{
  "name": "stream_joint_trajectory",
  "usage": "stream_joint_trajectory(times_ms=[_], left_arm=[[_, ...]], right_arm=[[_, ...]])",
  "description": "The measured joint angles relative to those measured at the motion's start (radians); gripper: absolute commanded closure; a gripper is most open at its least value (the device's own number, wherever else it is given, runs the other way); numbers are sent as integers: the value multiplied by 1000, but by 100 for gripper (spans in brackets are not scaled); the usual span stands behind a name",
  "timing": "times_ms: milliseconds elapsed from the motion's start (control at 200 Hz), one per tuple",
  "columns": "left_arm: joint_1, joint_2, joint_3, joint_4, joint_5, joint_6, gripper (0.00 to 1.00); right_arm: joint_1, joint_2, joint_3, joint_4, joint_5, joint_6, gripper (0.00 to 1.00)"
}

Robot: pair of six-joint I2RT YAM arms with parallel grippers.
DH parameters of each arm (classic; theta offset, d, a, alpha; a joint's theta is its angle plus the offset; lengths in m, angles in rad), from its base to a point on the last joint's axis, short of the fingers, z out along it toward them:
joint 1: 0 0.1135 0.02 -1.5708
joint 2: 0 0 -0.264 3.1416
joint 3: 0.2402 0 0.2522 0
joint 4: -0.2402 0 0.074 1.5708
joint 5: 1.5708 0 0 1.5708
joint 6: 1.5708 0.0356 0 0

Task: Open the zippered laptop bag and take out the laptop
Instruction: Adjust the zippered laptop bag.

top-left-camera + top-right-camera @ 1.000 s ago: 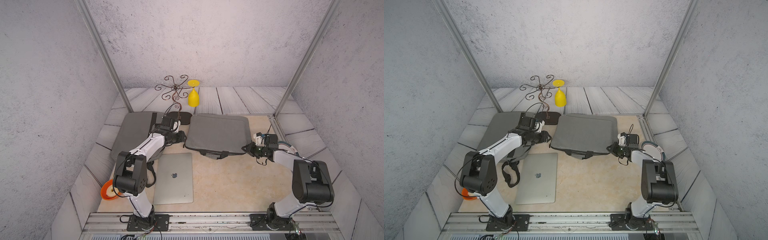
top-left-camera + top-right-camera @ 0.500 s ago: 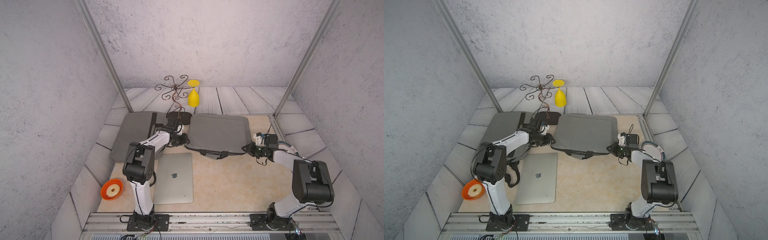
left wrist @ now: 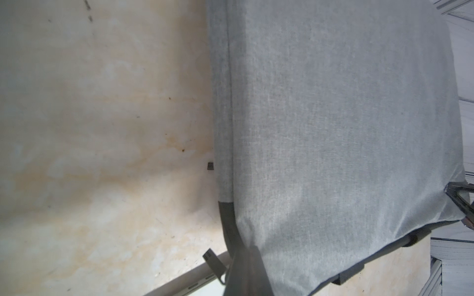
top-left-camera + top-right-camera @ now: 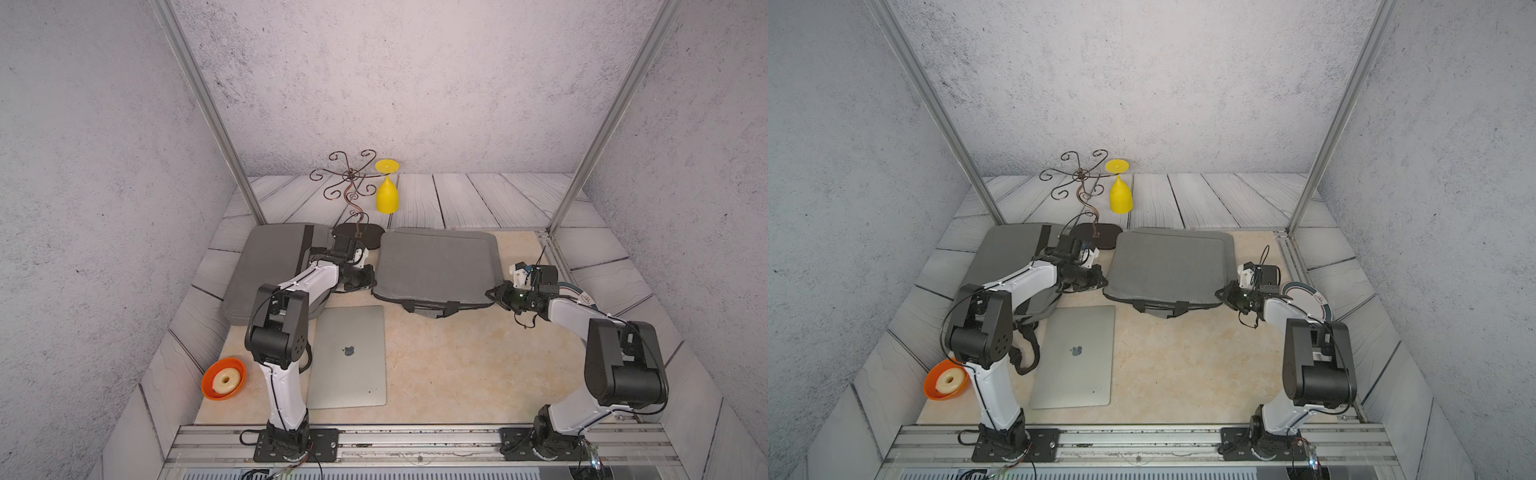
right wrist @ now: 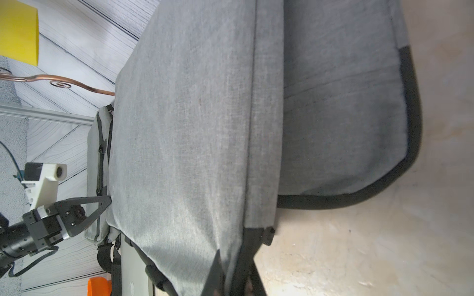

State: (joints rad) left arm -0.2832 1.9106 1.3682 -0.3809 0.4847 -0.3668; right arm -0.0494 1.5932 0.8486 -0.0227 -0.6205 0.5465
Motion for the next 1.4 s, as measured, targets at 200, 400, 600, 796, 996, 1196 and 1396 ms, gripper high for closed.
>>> stream_joint_trajectory(times_ms=[200,400,600,796,996,1196,1396], left_arm=[[-35,-90,-39,-18,1,-22,100],[-108,-138,-82,-20,-28,-75,100],[-230,-181,-113,-24,-60,-146,100],[-328,-197,-159,1,-66,-208,100],[-368,-197,-178,23,-60,-223,94],[-376,-197,-183,1,-32,-182,78],[-392,-203,-183,-18,-18,-104,64]], right_arm=[[-7,3,63,-46,22,-9,100],[-17,39,153,-81,60,-33,100],[-23,127,278,-119,111,-84,100],[-23,224,391,-131,121,-116,100],[-18,316,471,-149,119,-158,89],[-19,349,534,-166,134,-205,65],[-10,349,543,-189,150,-250,48]])
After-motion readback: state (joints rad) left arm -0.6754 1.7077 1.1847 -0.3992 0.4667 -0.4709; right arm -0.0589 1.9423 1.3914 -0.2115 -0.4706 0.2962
